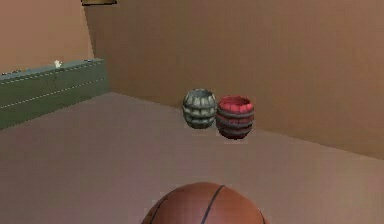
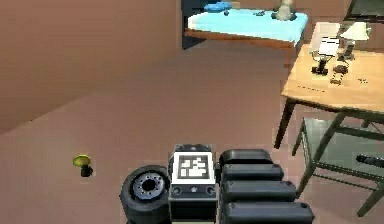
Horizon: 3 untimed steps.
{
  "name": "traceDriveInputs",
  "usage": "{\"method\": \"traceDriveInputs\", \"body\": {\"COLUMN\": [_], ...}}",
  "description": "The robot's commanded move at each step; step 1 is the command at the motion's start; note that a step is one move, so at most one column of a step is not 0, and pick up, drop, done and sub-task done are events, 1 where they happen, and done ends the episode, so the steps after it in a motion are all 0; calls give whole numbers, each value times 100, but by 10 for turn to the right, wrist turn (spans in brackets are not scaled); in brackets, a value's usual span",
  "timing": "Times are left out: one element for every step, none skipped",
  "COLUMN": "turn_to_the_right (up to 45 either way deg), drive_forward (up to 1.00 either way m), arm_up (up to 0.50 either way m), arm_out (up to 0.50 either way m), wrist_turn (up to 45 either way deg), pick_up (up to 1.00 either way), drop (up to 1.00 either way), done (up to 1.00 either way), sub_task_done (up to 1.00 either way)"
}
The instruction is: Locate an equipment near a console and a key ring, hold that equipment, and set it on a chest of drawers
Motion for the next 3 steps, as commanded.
{"method": "traceDriveInputs", "body": {"turn_to_the_right": [-330, 0, -30], "drive_forward": [0, 100, 0], "arm_up": [0, 0, 0], "arm_out": [0, 0, 0], "wrist_turn": [0, 0, 0], "pick_up": [0, 0, 0], "drop": [0, 0, 0], "done": [0, 0, 0], "sub_task_done": [0, 0, 0]}}
